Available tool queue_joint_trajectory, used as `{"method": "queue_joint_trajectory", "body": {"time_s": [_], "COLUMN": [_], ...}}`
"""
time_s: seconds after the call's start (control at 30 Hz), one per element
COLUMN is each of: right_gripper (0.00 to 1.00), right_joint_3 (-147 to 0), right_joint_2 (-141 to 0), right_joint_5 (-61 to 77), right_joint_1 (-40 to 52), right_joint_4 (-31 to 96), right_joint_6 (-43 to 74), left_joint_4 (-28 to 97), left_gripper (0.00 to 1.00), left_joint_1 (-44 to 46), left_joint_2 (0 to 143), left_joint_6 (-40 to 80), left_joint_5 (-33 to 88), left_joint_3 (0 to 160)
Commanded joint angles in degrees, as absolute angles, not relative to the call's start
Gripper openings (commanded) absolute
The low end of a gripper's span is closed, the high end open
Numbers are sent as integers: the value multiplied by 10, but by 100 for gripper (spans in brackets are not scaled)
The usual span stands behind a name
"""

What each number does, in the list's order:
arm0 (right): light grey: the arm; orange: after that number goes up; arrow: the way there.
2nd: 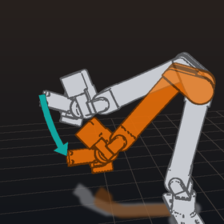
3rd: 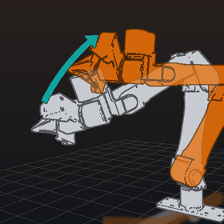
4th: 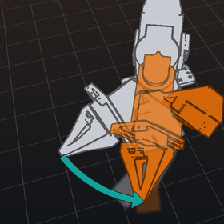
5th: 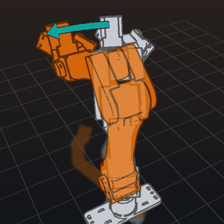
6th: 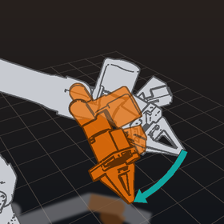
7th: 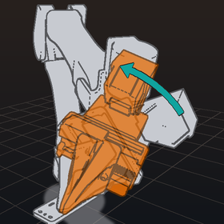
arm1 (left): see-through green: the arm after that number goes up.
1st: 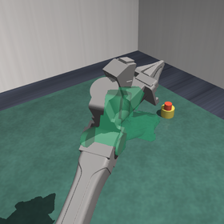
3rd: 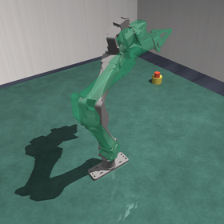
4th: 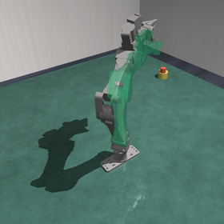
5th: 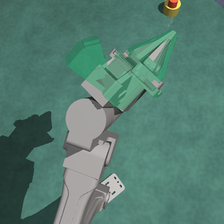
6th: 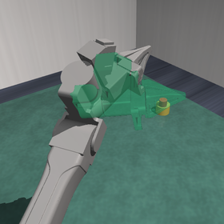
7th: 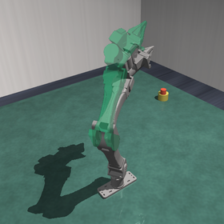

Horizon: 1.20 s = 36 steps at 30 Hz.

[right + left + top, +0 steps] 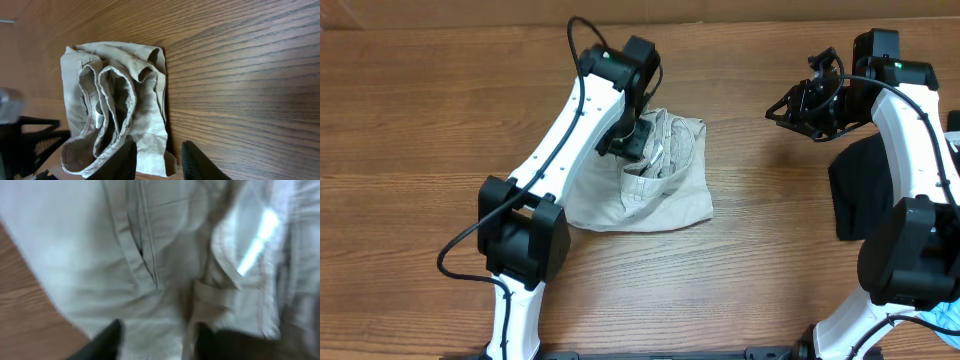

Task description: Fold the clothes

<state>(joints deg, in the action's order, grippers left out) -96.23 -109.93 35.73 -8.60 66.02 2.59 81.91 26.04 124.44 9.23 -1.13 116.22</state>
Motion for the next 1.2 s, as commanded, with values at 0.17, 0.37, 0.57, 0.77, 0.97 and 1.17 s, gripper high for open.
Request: {"method": "queue_joint_trajectory", "body": {"time_s": [0.17,0.37,0.57,0.77,0.97,1.17], "right_gripper": [35,37,38,38,38,47], "right_joint_3": [-979,-979,-979,-979,-979,-979], "right_joint_2": [-1080,-1080,-1080,-1080,-1080,-1080], "right_joint_5": [341,330,331,317,316,323], "right_joint_1": [-88,-88,-88,-88,-88,-88], "right_joint_4": [664,667,669,675,678,675], "right_joint_6": [17,17,17,16,15,22], "left_joint_4": [700,646,603,582,581,628], "left_gripper": [17,17,20,16,13,16], "left_joint_1": [292,351,406,424,418,416], "left_joint_2": [1248,1248,1261,1302,1312,1304], "left_joint_6": [114,98,93,100,105,99], "left_joint_5": [97,101,74,66,74,75], "left_joint_3": [1070,1062,1040,1024,1027,1055]}}
